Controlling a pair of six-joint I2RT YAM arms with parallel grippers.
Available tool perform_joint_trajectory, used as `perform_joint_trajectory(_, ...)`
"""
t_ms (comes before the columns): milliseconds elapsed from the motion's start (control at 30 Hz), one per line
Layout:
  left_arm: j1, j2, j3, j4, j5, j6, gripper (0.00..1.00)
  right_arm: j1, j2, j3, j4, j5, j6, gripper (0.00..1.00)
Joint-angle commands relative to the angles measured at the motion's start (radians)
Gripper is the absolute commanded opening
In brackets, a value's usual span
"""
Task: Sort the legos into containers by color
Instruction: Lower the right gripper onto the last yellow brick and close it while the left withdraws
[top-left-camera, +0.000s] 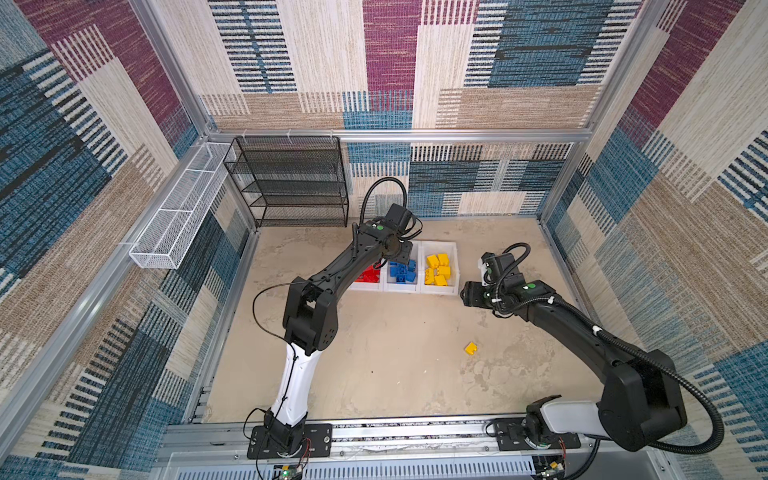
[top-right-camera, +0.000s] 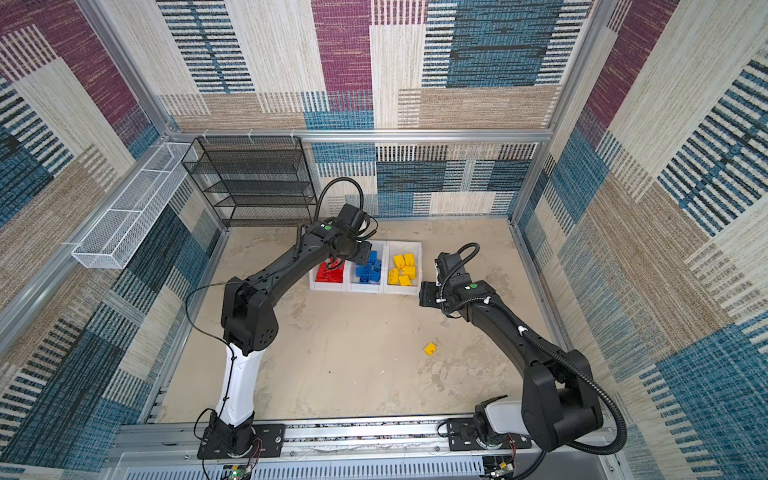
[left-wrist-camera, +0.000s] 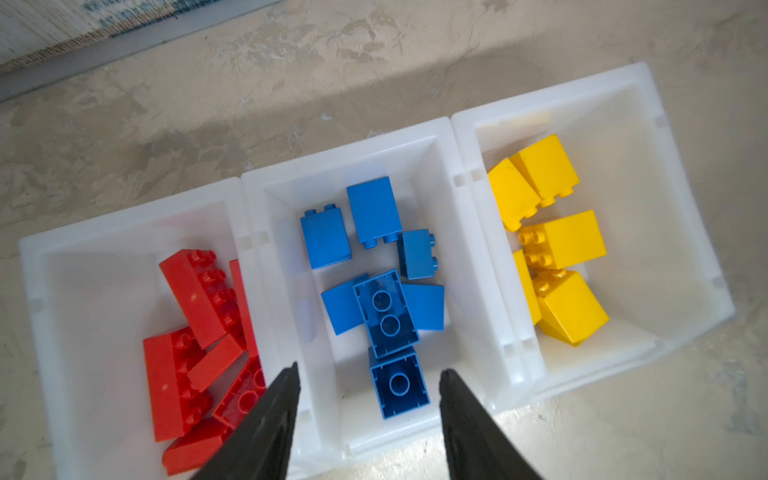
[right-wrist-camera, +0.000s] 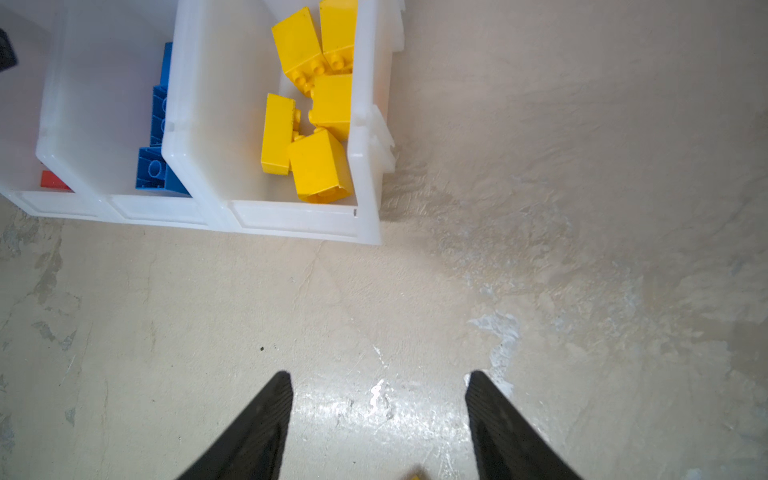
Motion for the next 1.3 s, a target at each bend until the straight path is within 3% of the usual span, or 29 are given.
perform_joint_trajectory(0, 0.000, -0.087, -0.086, 0.016, 0.044, -0.041, 0.57, 0.000, -0.010, -0.017, -0.025, 0.015, 0.025, 0.68)
perform_joint_trajectory(300, -0.002, -0.424, -0.557, 0.226, 0.115, -0.139, 0.58, 0.032, -0.059, -0.153, -0.057, 0.029, 0.121, 0.65)
perform_joint_trajectory(633, -0.019, -0.684, -0.918, 0.333, 0.145, -0.242, 0.58, 0.170, -0.034, -0.218, -0.050, 0.049, 0.268, 0.64)
perform_joint_trajectory(1267, -0.040, -0.822, -1.134, 0.435, 0.170, -0.306, 0.58, 0.214, -0.024, -0.264, -0.094, 0.087, 0.369, 0.58)
